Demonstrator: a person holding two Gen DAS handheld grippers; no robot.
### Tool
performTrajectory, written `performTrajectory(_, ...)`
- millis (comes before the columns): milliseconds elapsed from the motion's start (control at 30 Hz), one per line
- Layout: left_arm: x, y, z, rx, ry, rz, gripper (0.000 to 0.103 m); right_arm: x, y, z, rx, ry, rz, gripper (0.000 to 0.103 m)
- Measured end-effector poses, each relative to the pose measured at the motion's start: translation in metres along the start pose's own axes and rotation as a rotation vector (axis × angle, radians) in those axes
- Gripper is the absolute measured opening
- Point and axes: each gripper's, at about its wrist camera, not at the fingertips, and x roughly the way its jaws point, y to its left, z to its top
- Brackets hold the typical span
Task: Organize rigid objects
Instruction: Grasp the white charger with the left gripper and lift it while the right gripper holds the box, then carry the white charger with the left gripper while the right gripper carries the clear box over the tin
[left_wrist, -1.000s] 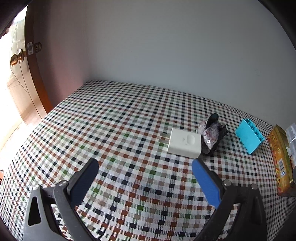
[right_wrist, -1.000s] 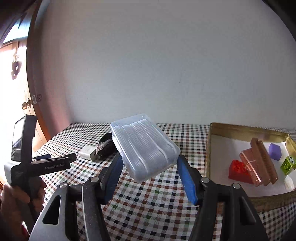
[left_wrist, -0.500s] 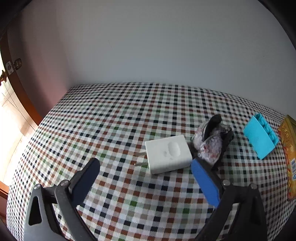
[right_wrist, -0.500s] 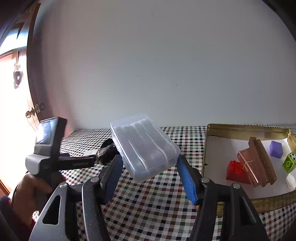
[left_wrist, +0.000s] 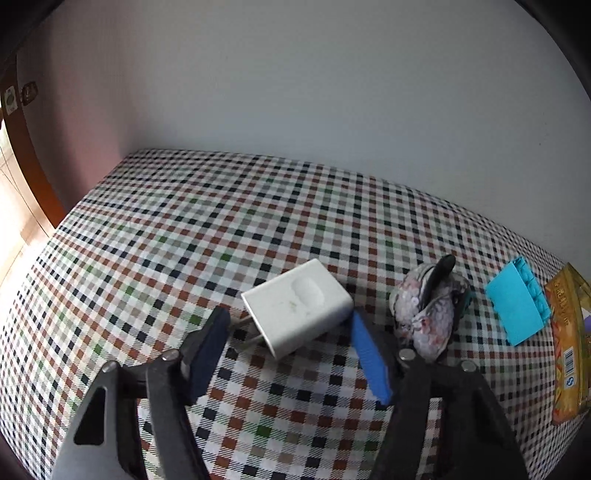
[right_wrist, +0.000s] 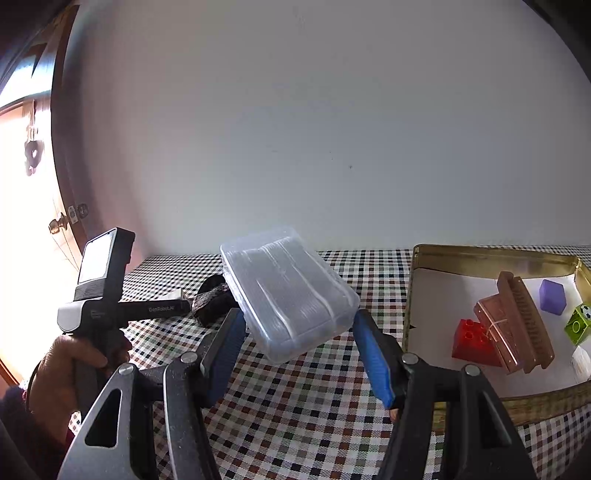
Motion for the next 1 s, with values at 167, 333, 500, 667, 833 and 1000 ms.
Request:
performTrajectory(167,-0.023,0.023,-0.007,-0.025,-0.071,-0.024,0.067,-0.005,0.004,-0.001,-0.008,-0.012,-0.002,0.063)
performTrajectory(333,-0.070,-0.003,-0.033,0.005,-0.146,0.039,0.067,-0.012,0.008,0.002,-0.035,-0.055,-0.018,0.063)
performTrajectory(500,-0.090,-0.026,-0.038,0.012,-0.220,0.052,0.067,-0.014,0.006,0.004,-0.028,-0.074,-0.032,0.063)
performTrajectory(667,-0.115,-0.052,-0.053,0.061,-0.290,0.091,0.067,-0.018,0.006,0.005,-0.032,-0.098,-0.052,0.063)
performTrajectory(833,-0.128,-0.066,-0.067,0.040,-0.295,0.068,0.067,-0.022,0.004,0.006,-0.029,-0.115,-0.066,0.063)
performTrajectory(1000,-0.138,-0.088,-0.082,0.046,-0.308,0.068,0.067,-0.033,0.000,0.006,-0.031,-0.147,-0.081,0.063)
